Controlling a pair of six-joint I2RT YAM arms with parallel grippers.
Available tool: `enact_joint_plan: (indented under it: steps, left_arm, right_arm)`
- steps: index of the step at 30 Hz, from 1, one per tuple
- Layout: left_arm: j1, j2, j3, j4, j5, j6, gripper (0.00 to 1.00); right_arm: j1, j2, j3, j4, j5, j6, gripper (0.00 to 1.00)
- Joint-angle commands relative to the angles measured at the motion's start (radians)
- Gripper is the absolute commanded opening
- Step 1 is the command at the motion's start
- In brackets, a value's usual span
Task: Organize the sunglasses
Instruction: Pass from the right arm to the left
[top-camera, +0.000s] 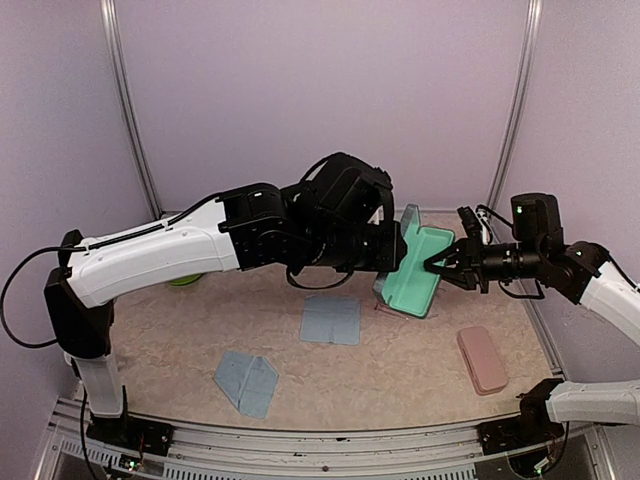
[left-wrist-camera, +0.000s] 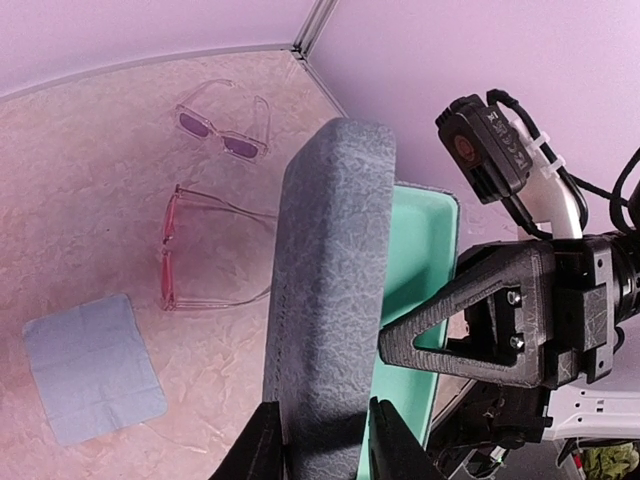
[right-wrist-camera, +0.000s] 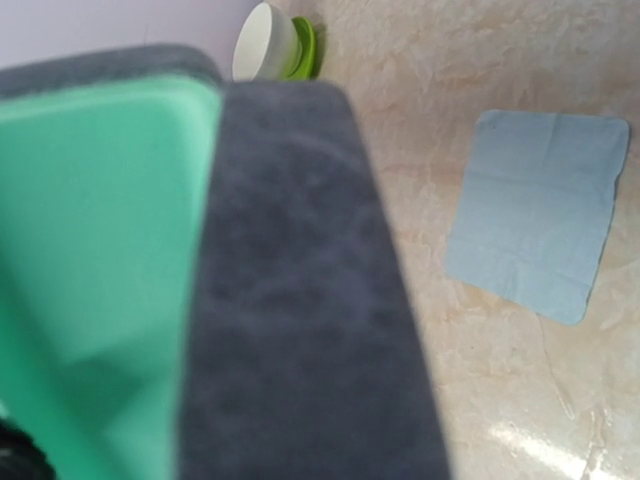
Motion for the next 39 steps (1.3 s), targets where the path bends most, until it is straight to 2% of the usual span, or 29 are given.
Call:
enact_joint_plan:
  steps: [1,9,14,20,25,32,35,39]
  left_arm:
    - [0.009,0.02,0.005,0.006,-0.01,0.023,0.27]
    - [0.018,0.033,0.006,0.026,0.025,0.05,0.14]
    - [0.018,0.037,0.008,0.032,0.029,0.058,0.13]
    - [0.02,0.035,0.009,0.019,0.014,0.072,0.12]
    - [0.033,0.019,-0.017,0.009,0.022,0.094,0.12]
    - [0.067,-0.033,-0.074,-0.008,0.012,0.14,0.12]
    - [0.088,-0.066,-0.109,-0.007,0.019,0.176,0.12]
    - [0.127,-0.114,-0.168,0.003,0.036,0.243,0.13]
  right_arm:
    - [0.007,-0.002,-0.005,0.036,-0.028,0.004,0.0]
    - [0.006,0.011,-0.004,0.042,-0.033,0.0,0.0]
    - [0.007,0.016,-0.002,0.044,-0.03,-0.002,0.02]
    - [0.005,0.028,0.004,0.042,-0.029,-0.015,0.24]
    - [0.005,0.031,0.017,0.031,-0.033,-0.034,0.35]
    - [0.002,0.017,0.04,-0.025,-0.014,-0.079,0.71]
    - [-0.005,0.013,0.058,-0.086,0.011,-0.113,0.78]
    - [-0.011,0.003,0.088,-0.17,0.053,-0.159,0.8]
